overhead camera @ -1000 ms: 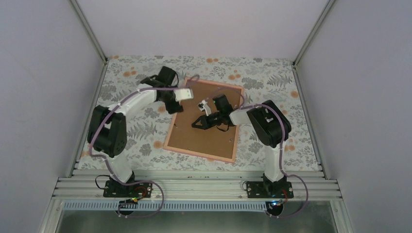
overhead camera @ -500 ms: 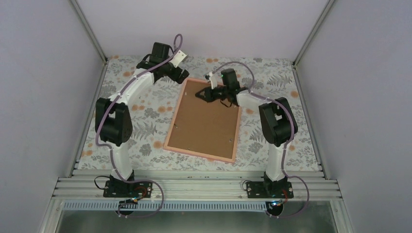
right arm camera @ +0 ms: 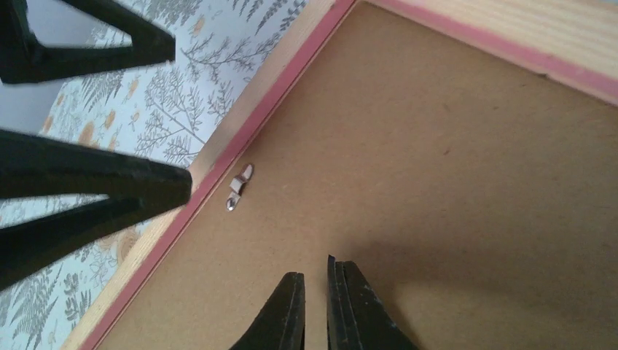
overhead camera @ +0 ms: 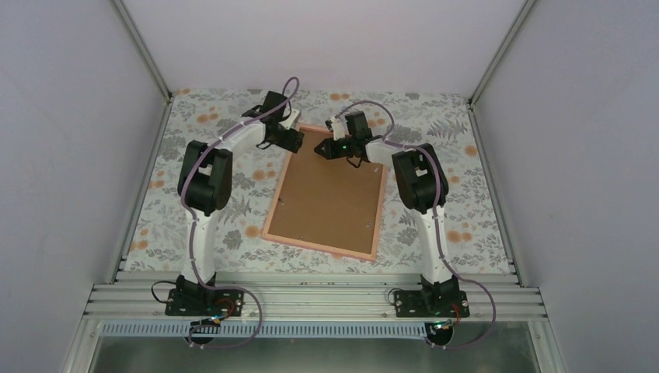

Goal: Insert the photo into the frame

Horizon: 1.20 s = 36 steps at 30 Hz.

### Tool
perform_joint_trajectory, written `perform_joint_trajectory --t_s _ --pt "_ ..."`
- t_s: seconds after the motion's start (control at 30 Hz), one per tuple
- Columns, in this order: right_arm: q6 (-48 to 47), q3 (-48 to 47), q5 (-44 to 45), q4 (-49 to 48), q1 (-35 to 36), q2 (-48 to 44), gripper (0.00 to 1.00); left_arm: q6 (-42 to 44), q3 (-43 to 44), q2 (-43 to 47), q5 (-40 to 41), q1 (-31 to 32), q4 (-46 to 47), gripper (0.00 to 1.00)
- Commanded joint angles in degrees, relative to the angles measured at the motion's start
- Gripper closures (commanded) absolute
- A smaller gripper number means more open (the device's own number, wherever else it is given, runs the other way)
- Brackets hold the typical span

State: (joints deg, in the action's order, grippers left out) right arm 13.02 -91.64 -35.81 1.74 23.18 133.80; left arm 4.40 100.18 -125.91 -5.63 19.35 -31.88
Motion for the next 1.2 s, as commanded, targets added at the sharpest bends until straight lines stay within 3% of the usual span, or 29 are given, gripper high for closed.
perform_joint_trajectory --t_s 0.0,0.3,0.57,0.9,1.07,1.17 --pt "1.51 -0.33 2.90 0.96 0.17 1.69 0.90 -3.52 1.50 -1.78 1.15 0.86 -1.33 0.10" --pt "1.47 5.69 3.18 0.65 0.12 1.62 0.91 -4.10 2.29 -5.54 2.55 1.21 -2.51 0.16" --pt "1.26 7.71 3.08 0.54 -0.02 0.08 0.91 -4.50 -4.67 -2.36 5.25 0.33 -3.58 0.55" --pt "1.75 11.03 2.63 -0.69 0.02 -1.14 0.91 -4.54 -6.79 0.58 4.80 -0.15 -4.13 0.82" --pt "1.17 11.97 1.18 -0.59 0.39 -1.93 0.91 -3.74 -9.53 3.41 2.27 -0.19 -1.59 0.81" --pt "0.10 12.69 -3.24 -1.02 0.77 -2.91 0.90 0.09 -11.80 6.68 -0.25 -0.12 1.40 0.66"
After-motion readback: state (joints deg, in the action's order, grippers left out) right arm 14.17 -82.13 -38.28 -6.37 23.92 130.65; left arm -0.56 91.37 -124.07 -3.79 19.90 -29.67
